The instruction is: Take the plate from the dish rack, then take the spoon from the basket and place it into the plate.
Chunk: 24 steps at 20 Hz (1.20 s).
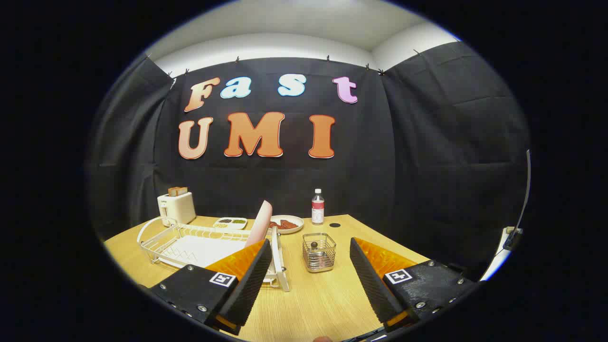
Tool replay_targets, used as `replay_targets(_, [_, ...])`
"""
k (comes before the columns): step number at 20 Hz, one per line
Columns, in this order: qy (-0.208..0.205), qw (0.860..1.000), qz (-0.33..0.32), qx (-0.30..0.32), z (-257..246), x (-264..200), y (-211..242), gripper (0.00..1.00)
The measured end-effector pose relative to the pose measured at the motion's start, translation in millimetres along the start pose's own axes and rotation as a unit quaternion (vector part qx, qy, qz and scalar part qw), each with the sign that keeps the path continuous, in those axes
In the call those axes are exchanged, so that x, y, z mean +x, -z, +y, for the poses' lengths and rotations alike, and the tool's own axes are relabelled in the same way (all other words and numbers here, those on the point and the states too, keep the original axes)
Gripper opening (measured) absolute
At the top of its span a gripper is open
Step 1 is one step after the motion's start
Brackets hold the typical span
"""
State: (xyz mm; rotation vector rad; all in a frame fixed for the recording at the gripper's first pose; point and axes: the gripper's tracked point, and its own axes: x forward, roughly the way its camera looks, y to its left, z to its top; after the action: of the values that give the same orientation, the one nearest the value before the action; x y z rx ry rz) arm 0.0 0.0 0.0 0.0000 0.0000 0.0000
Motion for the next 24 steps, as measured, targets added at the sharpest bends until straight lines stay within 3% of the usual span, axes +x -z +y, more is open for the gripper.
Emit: replay_targets(24, [-0.004,1.000,0.023,0.000,8.4,7.3,16.9,0.98])
